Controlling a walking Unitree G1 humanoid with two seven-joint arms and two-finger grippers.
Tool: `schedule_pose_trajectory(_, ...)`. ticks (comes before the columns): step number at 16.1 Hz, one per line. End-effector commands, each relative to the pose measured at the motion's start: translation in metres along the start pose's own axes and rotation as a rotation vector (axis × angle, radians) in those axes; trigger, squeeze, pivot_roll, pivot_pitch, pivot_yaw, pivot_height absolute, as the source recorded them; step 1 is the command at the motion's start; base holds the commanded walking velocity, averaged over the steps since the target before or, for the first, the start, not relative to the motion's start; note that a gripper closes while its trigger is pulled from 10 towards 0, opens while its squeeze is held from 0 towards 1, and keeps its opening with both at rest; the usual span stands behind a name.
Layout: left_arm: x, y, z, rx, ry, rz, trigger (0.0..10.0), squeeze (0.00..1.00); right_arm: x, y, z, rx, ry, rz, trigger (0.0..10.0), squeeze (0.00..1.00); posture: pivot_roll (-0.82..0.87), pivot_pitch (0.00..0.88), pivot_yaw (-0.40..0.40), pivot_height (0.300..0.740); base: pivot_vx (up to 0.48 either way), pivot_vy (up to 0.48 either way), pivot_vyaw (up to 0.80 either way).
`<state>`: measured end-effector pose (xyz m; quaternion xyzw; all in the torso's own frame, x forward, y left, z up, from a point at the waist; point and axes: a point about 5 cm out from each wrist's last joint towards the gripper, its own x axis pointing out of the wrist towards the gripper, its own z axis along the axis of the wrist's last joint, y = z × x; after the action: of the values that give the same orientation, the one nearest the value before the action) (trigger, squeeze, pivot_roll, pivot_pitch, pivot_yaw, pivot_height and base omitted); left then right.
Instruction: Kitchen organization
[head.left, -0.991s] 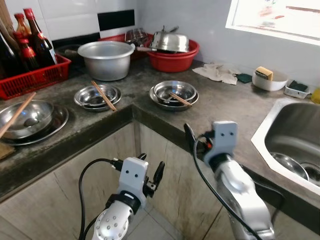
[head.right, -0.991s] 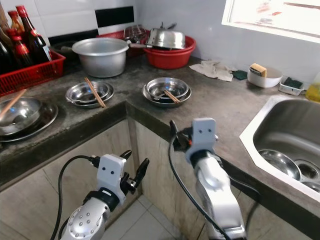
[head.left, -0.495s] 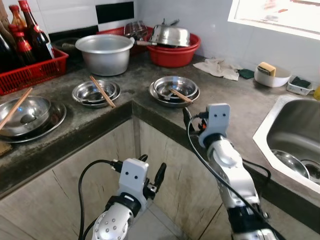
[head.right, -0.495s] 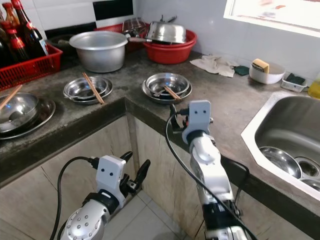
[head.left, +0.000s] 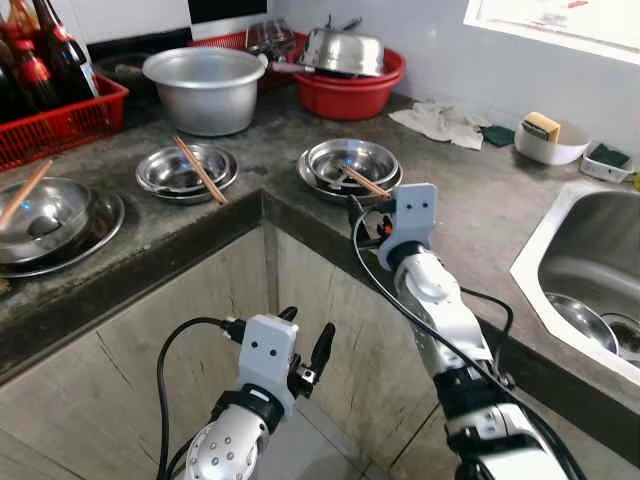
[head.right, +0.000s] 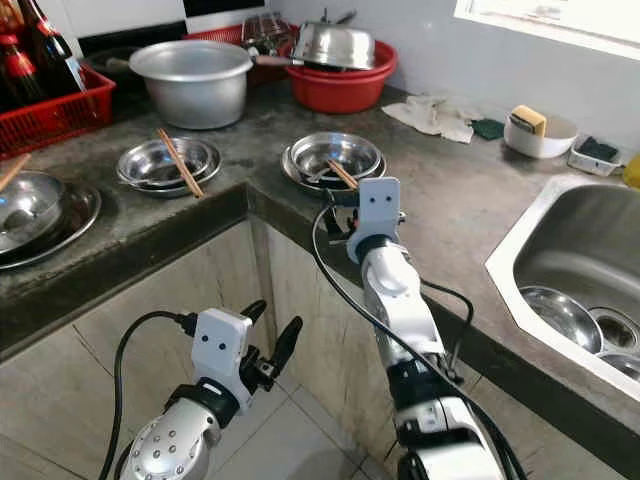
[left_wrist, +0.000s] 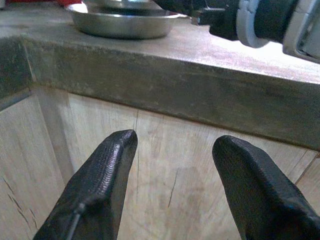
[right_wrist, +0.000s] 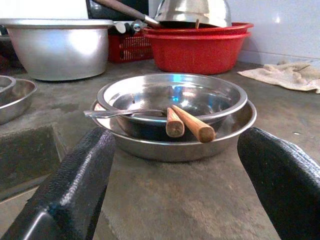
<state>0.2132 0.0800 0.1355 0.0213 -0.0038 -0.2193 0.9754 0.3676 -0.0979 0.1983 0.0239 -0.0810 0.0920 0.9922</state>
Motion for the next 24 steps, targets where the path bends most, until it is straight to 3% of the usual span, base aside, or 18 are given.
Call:
schedule_pose_trajectory(1, -0.002, -0.001, 0.004, 0.0, -0.011, 0.006, 10.0, 0.0, 0.006, -0.003, 0.007, 0.002, -0.035, -0.005, 10.0, 0.0, 0.13, 0.108, -0.082, 0.74, 0.0, 0.0, 0.0)
schedule_pose_trajectory(7, -0.003, -0.001, 0.004, 0.004, -0.003, 0.01, 10.0, 0.0, 0.02, -0.003, 0.017, -0.011, -0.077, -0.007, 10.0, 0.0, 0.13, 0.106, -0.087, 0.74, 0.0, 0.0, 0.0)
schedule_pose_trajectory(8, -0.003, 0.0, 0.004, 0.004, -0.003, 0.01, 10.0, 0.0, 0.02, -0.003, 0.017, -0.01, -0.077, -0.007, 6.9, 0.0, 0.13, 0.106, -0.088, 0.74, 0.0, 0.0, 0.0)
schedule_pose_trajectory(9, -0.003, 0.0, 0.003, 0.004, -0.002, 0.011, 10.0, 0.0, 0.021, -0.003, 0.018, -0.006, -0.078, -0.009, 0.0, 0.0, 0.13, 0.106, -0.086, 0.74, 0.0, 0.0, 0.0)
schedule_pose_trajectory(18, -0.001, 0.001, 0.003, 0.007, -0.003, 0.018, 10.0, 0.0, 0.028, -0.003, 0.021, 0.004, -0.095, -0.008, 0.0, 0.0, 0.13, 0.104, -0.089, 0.74, 0.0, 0.0, 0.0)
schedule_pose_trajectory(24, 0.0, 0.002, 0.004, 0.011, -0.006, 0.018, 10.0, 0.0, 0.031, -0.011, 0.032, -0.001, -0.133, -0.033, 0.0, 0.0, 0.13, 0.102, -0.084, 0.74, 0.0, 0.0, 0.0)
